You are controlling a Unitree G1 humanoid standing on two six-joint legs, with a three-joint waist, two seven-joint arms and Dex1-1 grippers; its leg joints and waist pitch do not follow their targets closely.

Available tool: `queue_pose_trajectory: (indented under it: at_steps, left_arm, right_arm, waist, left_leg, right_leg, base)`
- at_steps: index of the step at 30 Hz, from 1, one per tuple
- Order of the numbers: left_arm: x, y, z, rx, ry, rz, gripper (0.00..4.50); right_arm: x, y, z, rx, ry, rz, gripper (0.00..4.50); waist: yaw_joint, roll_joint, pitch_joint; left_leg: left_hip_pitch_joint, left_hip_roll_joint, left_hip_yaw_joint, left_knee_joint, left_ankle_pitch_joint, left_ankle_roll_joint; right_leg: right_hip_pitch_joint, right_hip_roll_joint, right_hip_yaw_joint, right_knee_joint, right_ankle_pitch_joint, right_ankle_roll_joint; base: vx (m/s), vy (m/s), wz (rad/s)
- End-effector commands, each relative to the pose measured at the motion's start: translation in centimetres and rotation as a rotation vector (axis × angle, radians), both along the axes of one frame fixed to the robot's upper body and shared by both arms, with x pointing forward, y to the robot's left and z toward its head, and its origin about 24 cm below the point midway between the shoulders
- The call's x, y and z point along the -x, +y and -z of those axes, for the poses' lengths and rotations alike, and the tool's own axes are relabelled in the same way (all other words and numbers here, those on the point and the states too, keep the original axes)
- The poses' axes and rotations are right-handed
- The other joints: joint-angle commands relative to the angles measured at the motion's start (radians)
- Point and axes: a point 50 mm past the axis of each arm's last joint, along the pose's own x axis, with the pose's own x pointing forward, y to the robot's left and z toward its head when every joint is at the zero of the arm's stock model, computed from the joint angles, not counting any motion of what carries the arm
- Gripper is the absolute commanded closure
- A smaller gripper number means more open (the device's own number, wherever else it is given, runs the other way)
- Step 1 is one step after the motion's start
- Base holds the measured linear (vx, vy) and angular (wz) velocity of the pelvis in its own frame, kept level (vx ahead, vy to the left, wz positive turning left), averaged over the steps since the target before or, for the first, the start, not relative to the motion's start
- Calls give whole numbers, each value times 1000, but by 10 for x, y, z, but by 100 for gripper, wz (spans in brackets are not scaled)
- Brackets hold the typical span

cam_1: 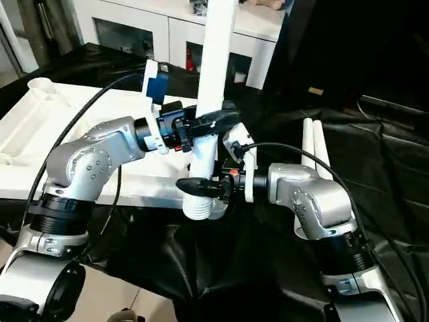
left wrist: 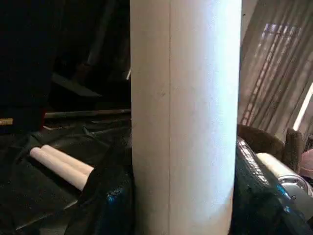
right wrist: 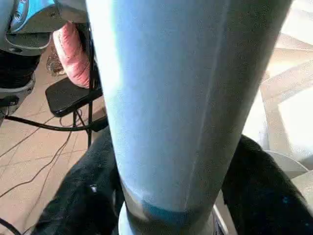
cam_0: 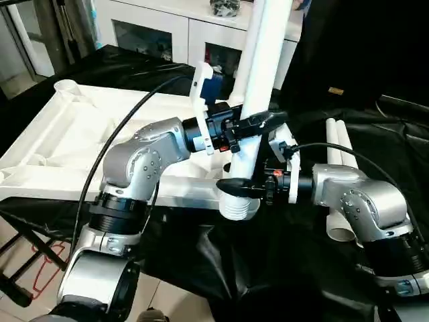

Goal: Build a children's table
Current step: Pick table leg

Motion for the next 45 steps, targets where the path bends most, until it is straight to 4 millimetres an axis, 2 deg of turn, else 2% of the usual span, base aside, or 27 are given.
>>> queue_pose_trajectory:
  at_steps: [1, 7, 14, 16, 20, 23, 24, 25, 26, 27, 30, 31, 32, 33, 34, 35, 36, 37, 39, 42, 43, 44, 45]
  left_arm:
    - [1, -3, -11, 25, -26, 23, 268]
    - [0, -4, -12, 30, -22, 25, 268]
    - [0, -4, -11, 14, -27, 11, 268]
    - [-2, -4, -10, 18, -22, -26, 212]
    - [-5, -1, -12, 68, -10, -58, 178]
    - [-12, 8, -15, 201, -49, -192, 153]
    - [-12, 8, -15, 204, -49, -195, 153]
    - [-17, 14, -13, 243, -44, -301, 152]
    - [-21, 19, -10, 247, -37, -382, 152]
    - [-26, 25, -5, 255, -23, -456, 152]
    - [-28, 32, 4, 245, 11, -450, 152]
    - [-29, 37, 8, 212, -2, -441, 152]
    - [-28, 41, 16, 124, -43, -408, 152]
    - [-26, 44, 23, 33, -97, -368, 152]
    - [-26, 44, 23, 33, -97, -368, 152]
    - [-23, 47, 34, -70, -127, -303, 152]
    - [-18, 49, 45, -178, -154, -230, 152]
    - [-16, 51, 53, -240, -166, -185, 152]
    - [-9, 54, 74, -414, -205, -66, 152]
    - [-4, 61, 95, -574, -208, 45, 152]
    - [-3, 63, 100, -606, -207, 74, 152]
    - [-3, 63, 101, -614, -205, 80, 152]
    - [-2, 69, 112, -684, -192, 138, 152]
  right_arm:
    - [-1, -5, 0, 2, 8, 13, 203]
    - [0, -5, 1, 4, 18, 13, 247]
    - [-1, -4, 1, -9, 16, 28, 259]
    - [-3, -4, 1, -24, 11, 42, 259]
    - [-4, -2, 2, -53, 7, 80, 260]
    - [-13, 1, 2, -143, 1, 240, 261]
    - [-14, 1, 2, -145, 1, 244, 261]
    - [-19, 1, 2, -186, -4, 333, 261]
    - [-23, 0, 3, -207, -3, 401, 261]
    - [-28, -1, 4, -228, -1, 479, 261]
    - [-31, -5, 7, -219, -19, 548, 261]
    - [-33, -8, 9, -194, -39, 589, 261]
    - [-35, -12, 13, -140, -66, 641, 261]
    - [-37, -16, 17, -90, -82, 682, 261]
    - [-37, -16, 17, -90, -82, 682, 261]
    - [-39, -20, 22, -33, -98, 730, 261]
    - [-40, -24, 24, 8, -110, 755, 261]
    - [-40, -27, 26, 29, -116, 767, 261]
    - [-39, -32, 28, 57, -124, 780, 261]
    - [-38, -36, 30, 79, -134, 788, 261]
    - [-38, -37, 30, 83, -137, 793, 261]
    - [-38, -37, 30, 84, -138, 793, 261]
    - [-38, -40, 30, 96, -152, 787, 261]
  waist:
    - [-1, 2, -77]
    - [-1, 1, -78]
    - [0, 4, -77]
    - [-1, 3, -78]
    - [-1, 6, -78]
    - [-2, 3, -79]
    - [-4, 4, -80]
    - [-3, 20, -80]
    - [-8, 13, -78]
    - [-10, 12, -78]
    - [-14, 8, -78]
    - [-15, 8, -79]
    - [-16, 13, -79]
    - [-16, 13, -78]
    - [-20, 17, -78]
    - [-22, 16, -79]
    - [-25, 27, -77]
    - [-25, 27, -79]
    - [-26, 37, -79]
    - [-28, 34, -79]
    - [-28, 41, -78]
    - [-30, 39, -78]
    - [-29, 39, -77]
  left_leg:
    - [8, 13, 6, -60, -82, -2]
    - [8, 13, 6, -59, -75, 2]
    - [8, 13, 5, -60, -83, -2]
    - [7, 13, 5, -60, -81, -2]
    - [8, 12, 5, -59, -83, -5]
    - [7, 14, 4, -60, -86, -8]
    - [6, 13, 4, -61, -92, -15]
    - [9, 14, 3, -61, -96, -19]
    - [7, 13, 4, -61, -109, -24]
    - [7, 14, 3, -63, -113, -26]
    - [9, 11, 3, -65, -109, -30]
    - [10, 10, 4, -65, -100, -31]
    - [9, 9, 3, -66, -94, -32]
    - [9, 8, 2, -67, -92, -32]
    - [10, 8, 3, -69, -88, -41]
    - [11, 8, 3, -68, -87, -45]
    - [15, 9, 1, -72, -89, -47]
    - [18, 8, 2, -71, -92, -54]
    - [17, 9, 4, -70, -89, -56]
    - [15, 9, 3, -71, -107, -54]
    - [16, 10, 3, -71, -116, -55]
    - [17, 10, 5, -71, -123, -56]
    - [17, 10, 4, -71, -134, -57]
  right_leg:
    - [64, -62, 38, -63, -94, -193]
    - [64, -62, 38, -62, -83, -195]
    - [64, -62, 37, -63, -89, -197]
    - [64, -62, 38, -61, -78, -200]
    - [64, -62, 37, -63, -77, -206]
    - [64, -65, 37, -65, -76, -208]
    - [65, -65, 36, -65, -87, -208]
    - [63, -65, 36, -64, -86, -208]
    - [62, -63, 37, -67, -87, -202]
    - [62, -63, 38, -68, -93, -193]
    - [64, -60, 37, -69, -119, -168]
    - [61, -58, 37, -67, -108, -162]
    - [61, -58, 37, -66, -102, -157]
    - [58, -59, 37, -71, -113, -147]
    - [57, -57, 38, -69, -123, -132]
    - [60, -57, 38, -66, -111, -135]
    - [53, -57, 38, -71, -119, -129]
    - [55, -56, 39, -66, -105, -130]
    - [57, -55, 41, -60, -53, -148]
    - [62, -57, 42, -59, -29, -165]
    - [61, -60, 43, -59, -35, -174]
    - [61, -60, 42, -61, -42, -177]
    - [61, -61, 43, -63, -54, -186]
  base:
    - [0, 0, 0]
    - [0, 0, 0]
    - [0, 0, 0]
    - [0, 0, 0]
    - [0, 0, 0]
    - [0, 0, 0]
    - [0, 0, 0]
    - [0, 0, 0]
    - [0, 0, 0]
    - [0, 0, 0]
    - [0, 0, 0]
    - [0, 0, 0]
    - [0, 0, 0]
    - [0, 0, 0]
    - [0, 0, 0]
    - [0, 0, 0]
    - [0, 0, 0]
    - [0, 0, 0]
    - [0, 0, 0]
    - [0, 0, 0]
    - [0, 0, 0]
    - [0, 0, 0]
    - [0, 0, 0]
